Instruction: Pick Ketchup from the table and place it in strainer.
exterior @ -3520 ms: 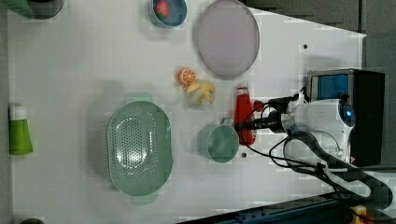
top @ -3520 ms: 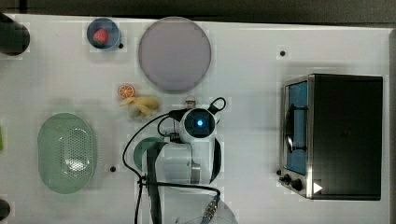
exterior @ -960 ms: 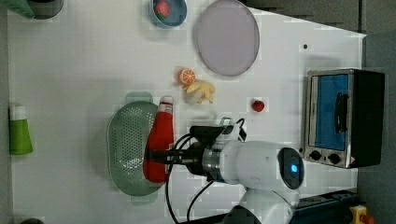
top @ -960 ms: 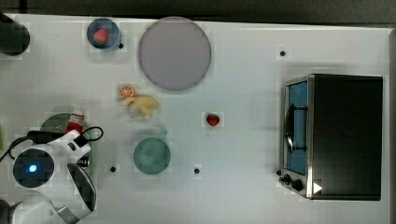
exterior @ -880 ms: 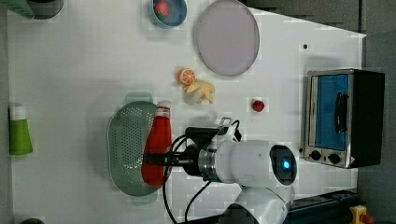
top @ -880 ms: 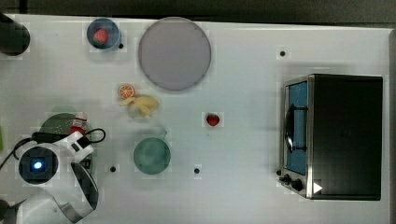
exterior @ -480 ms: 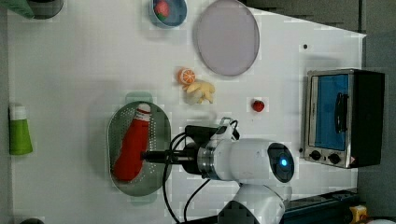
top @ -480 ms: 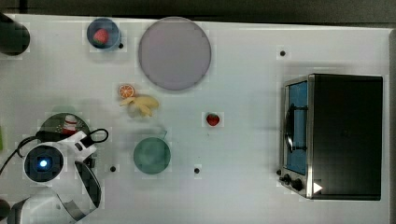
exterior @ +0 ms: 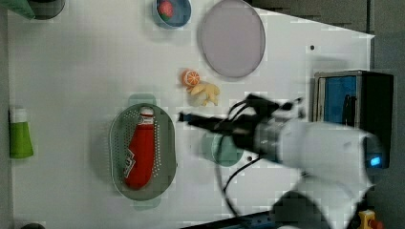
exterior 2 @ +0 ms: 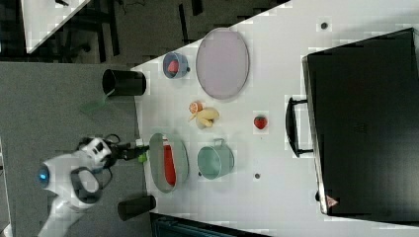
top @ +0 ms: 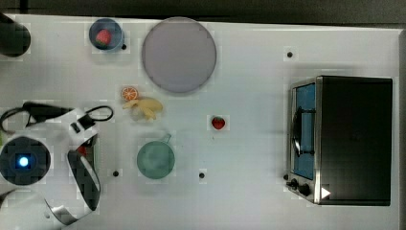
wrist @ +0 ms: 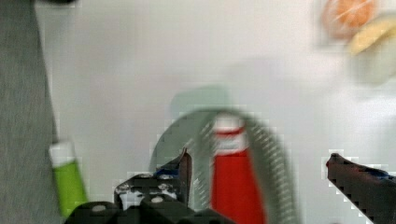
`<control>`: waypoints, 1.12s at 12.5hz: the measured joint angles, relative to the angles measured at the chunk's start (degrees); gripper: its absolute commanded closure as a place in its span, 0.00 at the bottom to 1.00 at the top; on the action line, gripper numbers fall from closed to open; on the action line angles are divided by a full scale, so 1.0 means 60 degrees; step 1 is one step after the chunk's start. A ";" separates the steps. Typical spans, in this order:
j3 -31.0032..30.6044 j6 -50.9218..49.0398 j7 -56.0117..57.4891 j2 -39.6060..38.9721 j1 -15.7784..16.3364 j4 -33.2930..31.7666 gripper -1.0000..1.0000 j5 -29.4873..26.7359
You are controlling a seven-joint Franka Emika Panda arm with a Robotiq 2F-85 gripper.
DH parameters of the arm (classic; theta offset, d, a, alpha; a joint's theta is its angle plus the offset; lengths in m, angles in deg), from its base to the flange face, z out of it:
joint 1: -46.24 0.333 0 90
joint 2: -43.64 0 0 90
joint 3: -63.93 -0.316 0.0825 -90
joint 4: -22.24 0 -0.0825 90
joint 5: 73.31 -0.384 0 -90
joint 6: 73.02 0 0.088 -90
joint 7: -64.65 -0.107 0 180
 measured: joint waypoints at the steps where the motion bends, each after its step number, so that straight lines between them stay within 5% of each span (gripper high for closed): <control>1: 0.0228 -0.0685 -0.0016 0.0400 -0.0265 0.0317 0.00 -0.0031; 9: 0.4561 -0.6824 -0.0115 0.1432 -0.1865 0.3553 0.00 0.0012; 14: 0.5331 -0.7589 -0.0250 0.1571 -0.2667 0.4597 0.00 0.1283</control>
